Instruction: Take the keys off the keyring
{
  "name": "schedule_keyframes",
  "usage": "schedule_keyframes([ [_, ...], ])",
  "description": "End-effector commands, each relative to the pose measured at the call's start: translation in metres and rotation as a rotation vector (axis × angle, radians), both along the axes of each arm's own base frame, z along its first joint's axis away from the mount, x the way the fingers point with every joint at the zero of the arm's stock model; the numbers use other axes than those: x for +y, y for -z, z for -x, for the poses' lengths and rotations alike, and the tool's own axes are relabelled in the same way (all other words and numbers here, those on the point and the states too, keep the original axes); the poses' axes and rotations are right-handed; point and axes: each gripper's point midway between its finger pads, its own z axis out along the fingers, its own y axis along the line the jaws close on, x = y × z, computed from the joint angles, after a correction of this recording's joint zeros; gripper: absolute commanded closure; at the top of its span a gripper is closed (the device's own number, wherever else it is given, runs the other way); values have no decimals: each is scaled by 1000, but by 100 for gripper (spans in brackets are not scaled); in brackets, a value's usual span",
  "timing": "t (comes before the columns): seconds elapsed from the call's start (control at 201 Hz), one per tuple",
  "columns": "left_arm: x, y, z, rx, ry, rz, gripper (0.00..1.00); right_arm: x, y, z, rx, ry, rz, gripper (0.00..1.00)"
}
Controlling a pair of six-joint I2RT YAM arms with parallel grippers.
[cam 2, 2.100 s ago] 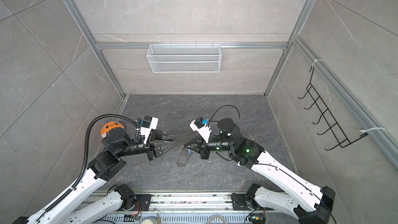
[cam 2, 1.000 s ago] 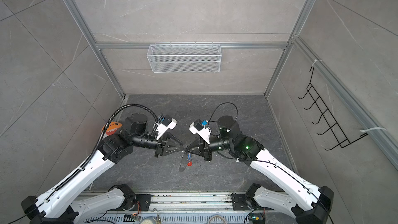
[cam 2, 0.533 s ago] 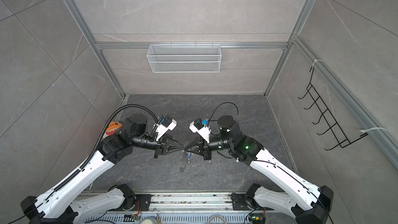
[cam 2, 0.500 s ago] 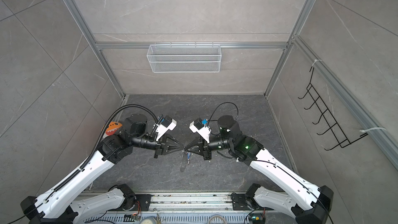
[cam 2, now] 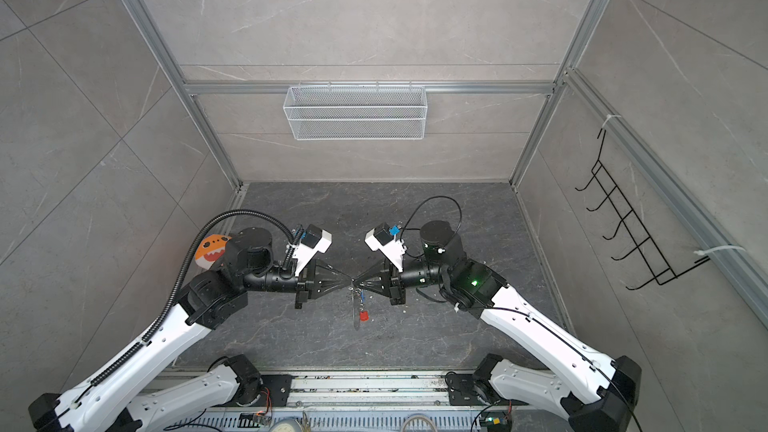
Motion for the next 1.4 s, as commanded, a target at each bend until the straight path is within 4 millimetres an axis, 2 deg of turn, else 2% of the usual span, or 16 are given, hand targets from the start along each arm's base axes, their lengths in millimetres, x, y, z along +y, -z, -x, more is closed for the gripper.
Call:
schedule_keyframes([
  [0.0, 6, -41, 3, -122, -30, 165, 100, -1, -20, -9, -50, 55, -74, 75],
  [0.125, 8, -50, 9, -162, -16, 225, 100, -6, -25, -9, -70, 89, -103, 58],
  [0.184, 9, -52, 11, -176, -8, 248, 100, -9, -26, -9, -82, 106, -115, 54],
  [0.453, 11, -59, 13, -198, -12, 282, 100, -13, -31, 6, -86, 59, -168, 48],
  [0.657, 12, -62, 13, -204, -17, 305, 100, -11, -18, 4, -96, 82, -117, 48],
  [1.036, 11, -61, 12, -195, -17, 312, 100, 0, -10, -1, -112, 118, -73, 65],
  [1.395, 14, -60, 5, -200, -70, 330, 100, 1, -6, -1, -164, 170, -24, 96],
])
